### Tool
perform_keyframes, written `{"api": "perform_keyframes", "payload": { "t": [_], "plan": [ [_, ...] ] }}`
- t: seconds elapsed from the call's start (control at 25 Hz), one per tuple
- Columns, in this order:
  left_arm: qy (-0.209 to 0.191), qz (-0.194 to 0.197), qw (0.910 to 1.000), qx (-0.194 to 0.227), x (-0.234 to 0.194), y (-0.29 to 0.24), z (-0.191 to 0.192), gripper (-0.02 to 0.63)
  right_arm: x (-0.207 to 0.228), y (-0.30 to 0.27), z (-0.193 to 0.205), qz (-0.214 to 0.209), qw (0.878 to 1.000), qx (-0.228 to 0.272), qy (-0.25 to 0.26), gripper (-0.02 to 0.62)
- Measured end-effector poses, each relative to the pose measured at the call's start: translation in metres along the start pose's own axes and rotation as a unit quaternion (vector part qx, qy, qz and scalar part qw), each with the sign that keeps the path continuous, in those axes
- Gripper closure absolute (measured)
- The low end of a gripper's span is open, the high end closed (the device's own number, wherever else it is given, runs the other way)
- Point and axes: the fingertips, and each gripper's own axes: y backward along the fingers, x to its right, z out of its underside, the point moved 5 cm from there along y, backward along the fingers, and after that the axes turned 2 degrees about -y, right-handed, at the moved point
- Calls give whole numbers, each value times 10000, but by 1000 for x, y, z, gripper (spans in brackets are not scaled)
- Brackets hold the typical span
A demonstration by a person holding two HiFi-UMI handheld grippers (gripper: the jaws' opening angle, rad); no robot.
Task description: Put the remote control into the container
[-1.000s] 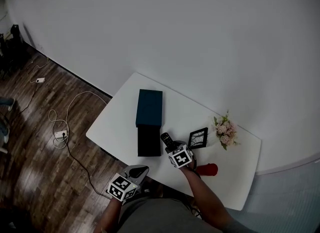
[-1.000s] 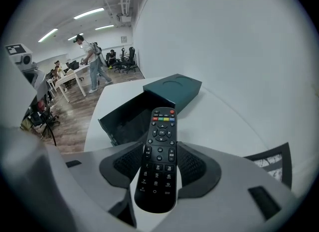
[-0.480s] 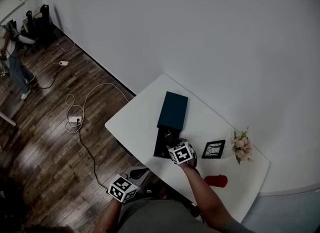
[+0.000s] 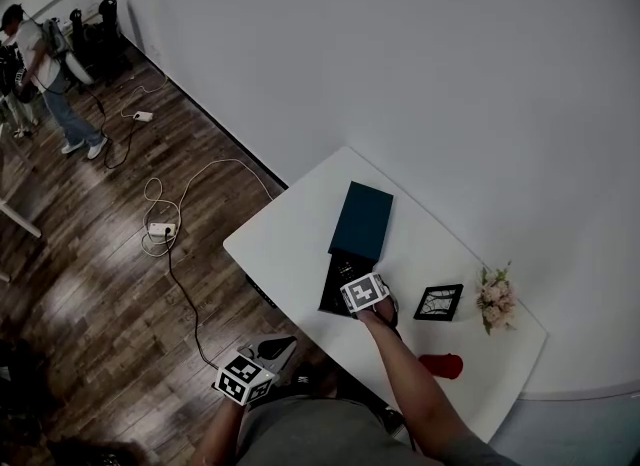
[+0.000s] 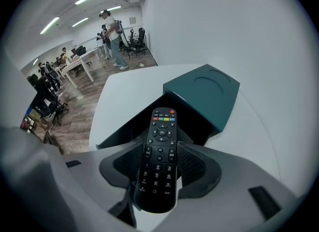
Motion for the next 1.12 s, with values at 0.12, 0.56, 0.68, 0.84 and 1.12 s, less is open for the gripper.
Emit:
{"api": "perform_keyframes", "payload": {
  "t": [0.12, 0.56, 0.68, 0.84, 1.12],
  "plan": [
    [-41, 47, 10000, 14, 2, -4, -5, 606, 3, -9, -4, -19, 9992, -358, 152, 374],
    [19, 86, 10000, -35, 2, -8, 0, 606, -9, -33, 1, -224, 9940, -997, 393, 374],
    [22, 74, 10000, -44, -1, -8, -1, 606, -9, -39, -1, -209, 9932, -1046, 472, 374],
    [-2, 111, 9999, -45, -3, -8, -5, 606, -10, -40, -1, -268, 9921, -1192, 297, 374],
    [-28, 172, 9998, -115, -3, -18, -6, 606, -8, -44, -3, -315, 9908, -1284, 274, 373]
  ]
}}
